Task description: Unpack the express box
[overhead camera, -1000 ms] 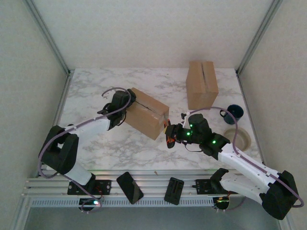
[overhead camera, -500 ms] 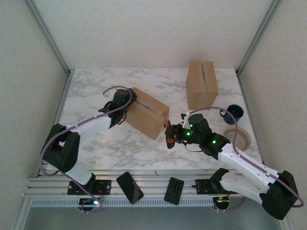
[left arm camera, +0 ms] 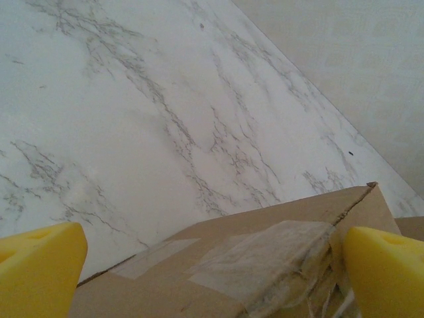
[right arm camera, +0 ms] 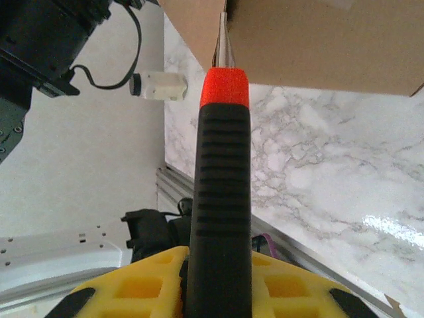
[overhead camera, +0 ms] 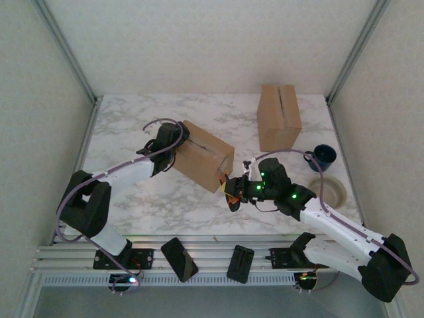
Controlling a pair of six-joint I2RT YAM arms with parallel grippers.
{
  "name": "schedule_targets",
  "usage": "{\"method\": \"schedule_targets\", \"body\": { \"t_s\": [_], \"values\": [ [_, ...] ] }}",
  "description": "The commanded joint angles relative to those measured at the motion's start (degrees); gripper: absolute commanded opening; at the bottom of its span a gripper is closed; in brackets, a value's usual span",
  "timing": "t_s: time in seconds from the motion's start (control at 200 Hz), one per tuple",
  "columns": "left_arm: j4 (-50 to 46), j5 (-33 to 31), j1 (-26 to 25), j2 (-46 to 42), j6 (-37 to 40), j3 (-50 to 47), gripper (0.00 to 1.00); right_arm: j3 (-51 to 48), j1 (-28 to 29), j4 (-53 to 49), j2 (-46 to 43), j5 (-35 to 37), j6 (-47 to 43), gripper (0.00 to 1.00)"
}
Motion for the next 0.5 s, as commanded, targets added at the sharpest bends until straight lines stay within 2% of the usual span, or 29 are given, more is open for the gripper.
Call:
{"method": "schedule_targets", "body": {
  "t_s": [0.0,0.14,0.275,0.496],
  "values": [
    [-13.92,3.26,-0.85,6.01,-0.6,-3.71,0.98,-0.83,0.95,3.93,-1.82,-4.64,-0.3,0.0],
    [-13.72,3.43,-0.85,6.15,-0.54,-3.71,0.98,-0.56,0.97,1.32,-3.8,-3.69,-0.67,0.0],
    [-13.86,3.65,-0.85,5.77,0.53,-2.76,0.98,4.32,0.26,-13.71,-6.94,4.78,-5.56,0.0],
    [-17.65,2.87,-0.85,0.0,7.61,5.34,1.0,16.92,-10.87,-36.76,-7.47,16.13,-22.45,0.0]
  ]
}}
